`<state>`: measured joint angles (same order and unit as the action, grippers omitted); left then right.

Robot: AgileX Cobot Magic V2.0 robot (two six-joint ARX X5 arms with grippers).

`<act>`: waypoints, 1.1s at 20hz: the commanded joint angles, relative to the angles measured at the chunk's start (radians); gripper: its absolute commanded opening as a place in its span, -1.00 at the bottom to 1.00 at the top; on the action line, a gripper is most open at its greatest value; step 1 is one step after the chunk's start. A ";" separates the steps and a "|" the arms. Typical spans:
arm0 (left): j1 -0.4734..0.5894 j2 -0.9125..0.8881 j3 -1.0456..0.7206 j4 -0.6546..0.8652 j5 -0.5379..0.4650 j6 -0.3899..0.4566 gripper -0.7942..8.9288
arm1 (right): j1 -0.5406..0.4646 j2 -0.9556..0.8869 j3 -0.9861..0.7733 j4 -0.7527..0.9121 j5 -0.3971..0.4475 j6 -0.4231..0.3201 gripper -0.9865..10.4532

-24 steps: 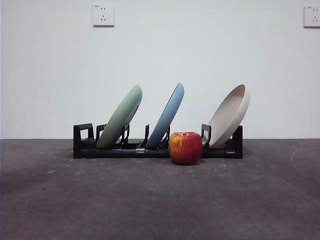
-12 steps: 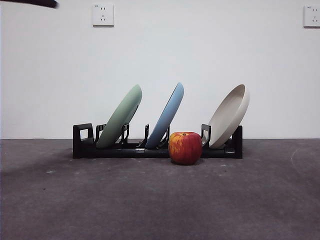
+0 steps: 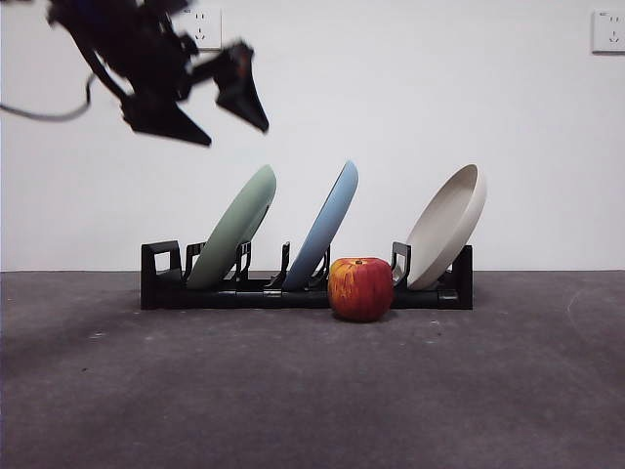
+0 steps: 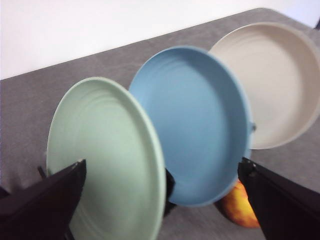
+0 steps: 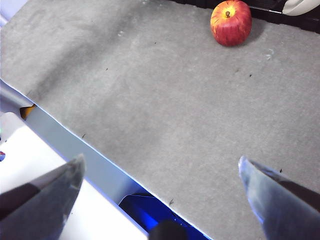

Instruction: Take the green plate from the plate rack,put the plate on the table,take the apple from the table,put the apple in the plate

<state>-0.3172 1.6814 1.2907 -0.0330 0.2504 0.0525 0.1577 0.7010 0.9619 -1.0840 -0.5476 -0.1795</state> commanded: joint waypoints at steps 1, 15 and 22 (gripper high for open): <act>-0.005 0.072 0.001 0.069 -0.029 0.013 0.45 | 0.003 0.000 0.003 0.005 -0.001 0.006 0.43; -0.031 0.225 0.001 0.175 -0.039 0.013 -0.60 | 0.003 0.000 0.003 0.005 0.000 0.006 0.43; -0.030 0.225 0.001 0.174 -0.029 0.000 -0.85 | 0.003 0.000 0.003 0.005 0.000 0.006 0.43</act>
<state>-0.3489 1.8904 1.2922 0.1444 0.2153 0.0547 0.1577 0.7013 0.9619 -1.0840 -0.5476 -0.1795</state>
